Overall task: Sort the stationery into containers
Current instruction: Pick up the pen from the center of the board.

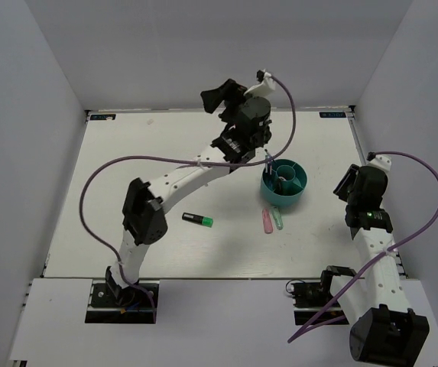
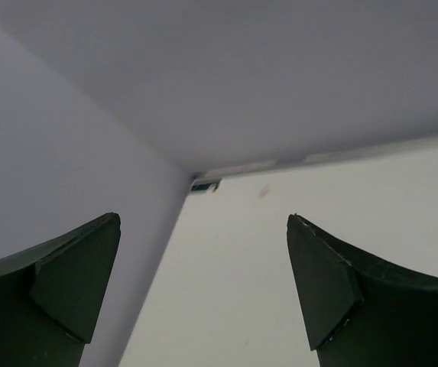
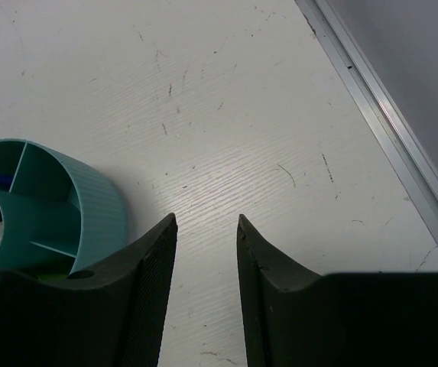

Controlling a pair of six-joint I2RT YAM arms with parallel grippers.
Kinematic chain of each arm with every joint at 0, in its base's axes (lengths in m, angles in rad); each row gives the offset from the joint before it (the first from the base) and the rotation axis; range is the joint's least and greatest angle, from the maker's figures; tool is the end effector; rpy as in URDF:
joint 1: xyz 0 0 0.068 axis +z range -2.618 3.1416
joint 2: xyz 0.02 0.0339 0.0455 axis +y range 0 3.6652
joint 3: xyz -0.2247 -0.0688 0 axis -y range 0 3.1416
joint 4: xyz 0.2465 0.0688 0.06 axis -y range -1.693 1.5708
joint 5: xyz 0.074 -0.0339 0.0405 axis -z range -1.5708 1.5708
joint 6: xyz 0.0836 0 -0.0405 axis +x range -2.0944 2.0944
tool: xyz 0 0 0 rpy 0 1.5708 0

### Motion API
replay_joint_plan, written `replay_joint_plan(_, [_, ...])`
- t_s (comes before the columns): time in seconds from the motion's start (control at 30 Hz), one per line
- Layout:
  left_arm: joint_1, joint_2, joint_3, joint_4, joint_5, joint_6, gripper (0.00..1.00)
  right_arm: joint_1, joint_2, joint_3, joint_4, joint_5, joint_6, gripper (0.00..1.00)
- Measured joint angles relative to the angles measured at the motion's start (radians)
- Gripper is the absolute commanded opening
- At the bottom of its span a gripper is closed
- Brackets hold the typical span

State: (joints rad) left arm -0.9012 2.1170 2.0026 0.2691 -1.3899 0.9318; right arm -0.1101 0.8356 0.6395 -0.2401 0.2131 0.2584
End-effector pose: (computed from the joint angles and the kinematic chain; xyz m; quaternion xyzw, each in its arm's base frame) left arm 0.3602 -0.3225 0.3507 0.1003 0.6900 0.4253 0.5770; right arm 0.2603 -0.0466 0.2252 0.2098 0.8139 -0.0499 0.5395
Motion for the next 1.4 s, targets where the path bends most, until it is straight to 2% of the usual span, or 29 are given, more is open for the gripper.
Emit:
replay_joint_plan(0.07, [-0.034, -0.059, 0.098, -0.237, 0.109, -0.191, 1.0, 0.0, 0.003, 0.0, 0.0, -0.005, 0.0, 0.41])
replay_joint_plan(0.13, [-0.065, -0.147, 0.182, -0.454, 0.286, -0.373, 1.0, 0.0, 0.005, 0.0, 0.0, -0.009, 0.0, 0.41])
replay_joint_plan(0.27, [-0.062, -0.34, 0.26, -0.733, 0.613, -0.685, 1.0, 0.0, 0.005, 0.0, 0.0, -0.013, -0.001, 0.42])
replay_joint_plan(0.33, [0.0, -0.403, 0.282, -0.853, 0.736, -0.84, 1.0, 0.0, 0.005, 0.0, 0.0, -0.015, -0.001, 0.42])
replay_joint_plan(0.43, [0.177, -0.473, 0.221, -1.044, 0.932, -1.089, 1.0, 0.0, 0.005, 0.0, 0.0, -0.021, -0.002, 0.42])
replay_joint_plan(0.53, [0.365, -0.457, 0.132, -1.249, 1.118, -1.305, 0.98, 0.0, 0.005, 0.0, 0.0, -0.035, -0.003, 0.42])
replay_joint_plan(0.6, [0.436, -0.403, 0.076, -1.369, 1.205, -1.387, 0.81, 0.0, 0.006, 0.0, 0.0, -0.041, -0.004, 0.42])
replay_joint_plan(0.63, [0.454, -0.376, 0.039, -1.413, 1.24, -1.416, 0.68, 0.0, 0.007, 0.0, 0.0, -0.045, -0.005, 0.42])
replay_joint_plan(0.67, [0.461, -0.354, 0.001, -1.449, 1.272, -1.433, 0.42, 0.0, 0.009, 0.0, 0.0, -0.047, -0.005, 0.44])
replay_joint_plan(0.7, [0.461, -0.341, -0.051, -1.477, 1.309, -1.444, 0.31, 0.0, 0.011, 0.0, 0.0, -0.051, -0.005, 0.44])
replay_joint_plan(0.77, [0.451, -0.33, -0.133, -1.536, 1.378, -1.441, 0.28, 0.0, 0.011, 0.0, 0.0, -0.058, -0.008, 0.44])
replay_joint_plan(0.9, [0.424, -0.332, -0.217, -1.601, 1.497, -1.329, 0.54, 0.0, 0.011, 0.0, 0.0, -0.067, -0.008, 0.44])
replay_joint_plan(0.97, [0.395, -0.332, -0.24, -1.607, 1.505, -1.236, 0.6, 0.0, 0.011, 0.0, 0.0, -0.071, -0.008, 0.44])
replay_joint_plan(1.0, [0.372, -0.33, -0.249, -1.61, 1.505, -1.182, 0.69, 0.0, 0.011, 0.0, 0.0, -0.072, -0.008, 0.44])
replay_joint_plan(1.1, [0.286, -0.316, -0.278, -1.612, 1.518, -1.034, 0.78, 0.0, 0.015, 0.0, 0.0, -0.085, -0.008, 0.44])
replay_joint_plan(1.2, [0.219, -0.276, -0.282, -1.615, 1.535, -0.914, 0.78, 0.0, 0.019, 0.0, 0.0, -0.088, -0.008, 0.44])
replay_joint_plan(1.4, [0.159, -0.193, -0.341, -1.604, 1.449, -0.712, 0.73, 0.0, 0.018, 0.0, 0.0, -0.09, -0.009, 0.44])
